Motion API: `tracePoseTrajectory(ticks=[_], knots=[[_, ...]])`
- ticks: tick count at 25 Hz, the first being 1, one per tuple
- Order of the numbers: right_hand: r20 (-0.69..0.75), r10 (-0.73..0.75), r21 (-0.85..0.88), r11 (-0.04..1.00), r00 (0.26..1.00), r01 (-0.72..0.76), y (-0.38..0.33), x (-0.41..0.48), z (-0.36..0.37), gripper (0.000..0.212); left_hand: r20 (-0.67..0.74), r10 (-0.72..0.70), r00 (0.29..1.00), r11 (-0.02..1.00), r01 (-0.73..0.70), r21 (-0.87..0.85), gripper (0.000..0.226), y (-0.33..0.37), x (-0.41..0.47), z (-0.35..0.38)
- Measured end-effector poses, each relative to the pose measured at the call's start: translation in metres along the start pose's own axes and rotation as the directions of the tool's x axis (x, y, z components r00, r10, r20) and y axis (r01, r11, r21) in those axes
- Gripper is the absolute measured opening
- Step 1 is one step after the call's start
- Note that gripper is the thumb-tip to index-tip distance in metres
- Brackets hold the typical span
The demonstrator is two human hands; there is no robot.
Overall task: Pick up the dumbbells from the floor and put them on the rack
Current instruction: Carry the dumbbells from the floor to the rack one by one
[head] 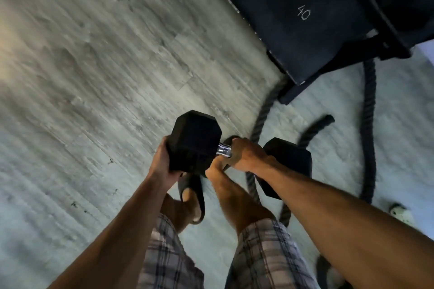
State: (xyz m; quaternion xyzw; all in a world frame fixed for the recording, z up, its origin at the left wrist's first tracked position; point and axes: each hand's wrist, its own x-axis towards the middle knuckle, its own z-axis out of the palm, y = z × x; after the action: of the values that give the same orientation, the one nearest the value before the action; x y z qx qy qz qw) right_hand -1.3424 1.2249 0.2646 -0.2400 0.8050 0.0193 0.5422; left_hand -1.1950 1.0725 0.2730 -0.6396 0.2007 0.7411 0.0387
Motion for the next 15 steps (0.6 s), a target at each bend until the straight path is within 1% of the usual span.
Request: tracePoseTrajectory(ticks=[4, 8, 10, 12, 14, 15], knots=[[-0.023, 0.072, 0.066, 0.995, 0.997, -0.070, 0.014, 0.037, -0.064, 0.033, 0.026, 0.017, 1.000, 0.999, -0.018, 0.042, 0.027, 0.047, 0.028, 0.068], [0.025, 0.136, 0.093, 0.986, 0.990, -0.137, 0.015, 0.071, -0.126, 0.017, -0.007, -0.032, 0.999, 0.995, 0.033, 0.093, 0.024, 0.103, 0.049, 0.133], [0.036, 0.161, 0.123, 0.979, 0.986, -0.164, 0.018, 0.089, -0.155, 0.018, -0.021, -0.049, 0.999, 0.989, 0.051, 0.136, 0.026, 0.127, 0.058, 0.161], [0.015, 0.165, 0.140, 0.976, 0.986, -0.166, 0.021, 0.109, -0.180, 0.022, -0.027, -0.051, 0.998, 0.986, 0.055, 0.160, 0.030, 0.154, 0.073, 0.190], [-0.015, 0.175, 0.181, 0.969, 0.985, -0.169, 0.030, 0.136, -0.204, 0.020, -0.024, -0.009, 1.000, 0.978, 0.014, 0.208, 0.026, 0.176, 0.093, 0.222], [-0.010, 0.174, 0.196, 0.966, 0.985, -0.168, 0.036, 0.148, -0.213, 0.019, -0.033, 0.037, 0.999, 0.972, -0.028, 0.234, 0.024, 0.181, 0.103, 0.233]])
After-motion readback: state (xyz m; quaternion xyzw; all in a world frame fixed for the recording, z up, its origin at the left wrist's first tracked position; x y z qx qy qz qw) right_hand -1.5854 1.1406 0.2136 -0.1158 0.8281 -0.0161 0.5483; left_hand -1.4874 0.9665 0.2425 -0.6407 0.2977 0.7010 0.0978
